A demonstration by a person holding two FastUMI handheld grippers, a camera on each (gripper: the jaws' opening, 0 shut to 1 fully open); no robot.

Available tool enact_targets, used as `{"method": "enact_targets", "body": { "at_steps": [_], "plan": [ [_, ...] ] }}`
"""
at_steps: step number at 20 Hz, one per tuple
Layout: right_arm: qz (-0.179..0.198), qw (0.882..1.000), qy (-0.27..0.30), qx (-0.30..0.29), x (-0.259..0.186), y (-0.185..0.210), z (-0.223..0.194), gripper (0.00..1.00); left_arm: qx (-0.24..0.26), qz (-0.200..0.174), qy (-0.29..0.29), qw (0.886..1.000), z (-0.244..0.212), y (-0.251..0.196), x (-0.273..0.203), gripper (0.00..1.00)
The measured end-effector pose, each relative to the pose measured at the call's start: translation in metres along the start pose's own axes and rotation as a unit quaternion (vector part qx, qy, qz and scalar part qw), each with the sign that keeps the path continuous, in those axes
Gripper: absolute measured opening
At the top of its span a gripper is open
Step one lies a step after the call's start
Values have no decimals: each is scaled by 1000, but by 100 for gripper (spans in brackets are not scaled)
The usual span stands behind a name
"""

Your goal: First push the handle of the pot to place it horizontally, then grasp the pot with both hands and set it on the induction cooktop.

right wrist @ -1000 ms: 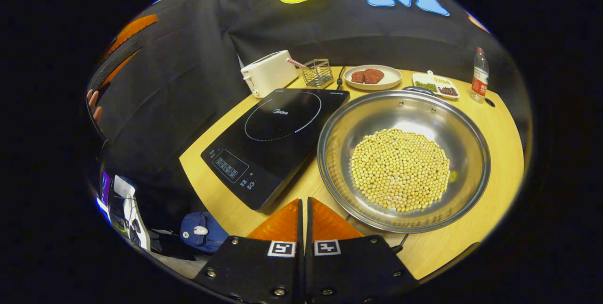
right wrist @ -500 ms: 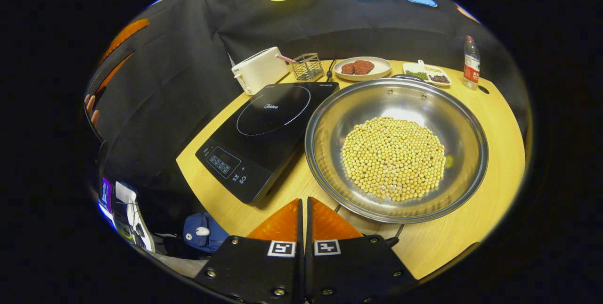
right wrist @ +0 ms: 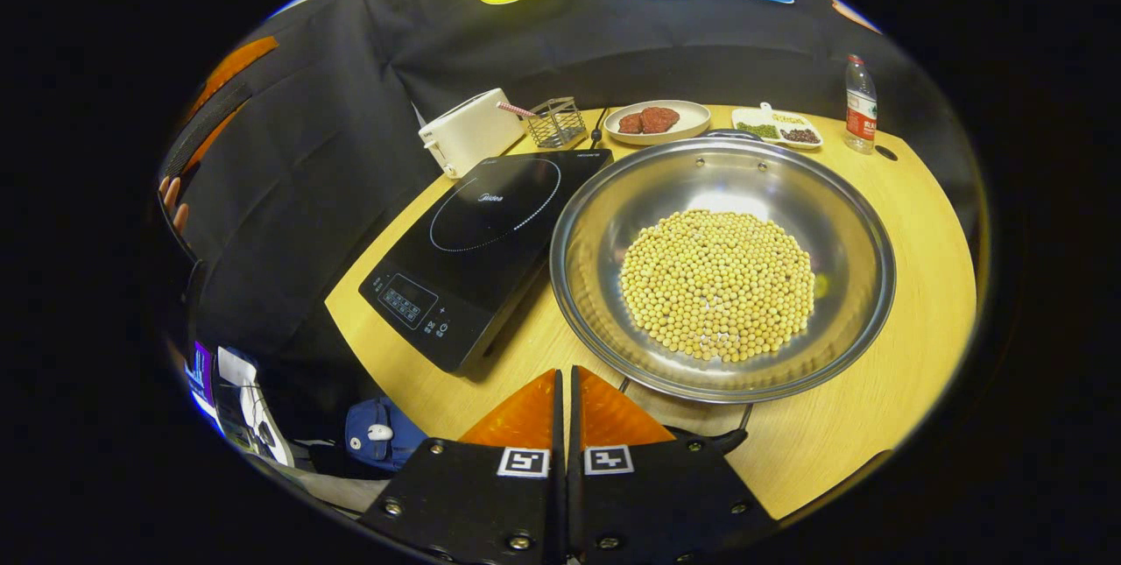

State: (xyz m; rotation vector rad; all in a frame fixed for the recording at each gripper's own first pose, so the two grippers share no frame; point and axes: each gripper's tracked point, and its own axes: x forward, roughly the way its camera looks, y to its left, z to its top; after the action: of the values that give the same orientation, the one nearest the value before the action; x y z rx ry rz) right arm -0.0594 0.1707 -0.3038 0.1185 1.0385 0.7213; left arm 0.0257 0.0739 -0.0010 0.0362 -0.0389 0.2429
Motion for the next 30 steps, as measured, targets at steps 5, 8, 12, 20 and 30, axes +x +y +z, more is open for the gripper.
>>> {"method": "enact_targets", "body": {
  "at_steps": [5, 8, 12, 20, 30],
  "plan": [
    [-8, 1000, 4, 5, -5, -8, -4, 1, -4, -15, -1, 1000, 0, -14, 6, 96],
    [-19, 1000, 18, 5, -7, -15, -12, 0, -6, -22, -2, 1000, 0, -20, 9, 96],
    [-36, 999, 25, 12, -12, -30, -18, 1, -9, -28, -1, 1000, -2, -25, 14, 96],
    [-69, 997, 19, 41, -22, -59, -17, 1, -16, -54, 2, 998, -7, -44, 26, 96],
    [-124, 990, 17, 72, -40, -113, -13, 1, -22, -76, 5, 997, -12, -66, 45, 96]
  ]
}}
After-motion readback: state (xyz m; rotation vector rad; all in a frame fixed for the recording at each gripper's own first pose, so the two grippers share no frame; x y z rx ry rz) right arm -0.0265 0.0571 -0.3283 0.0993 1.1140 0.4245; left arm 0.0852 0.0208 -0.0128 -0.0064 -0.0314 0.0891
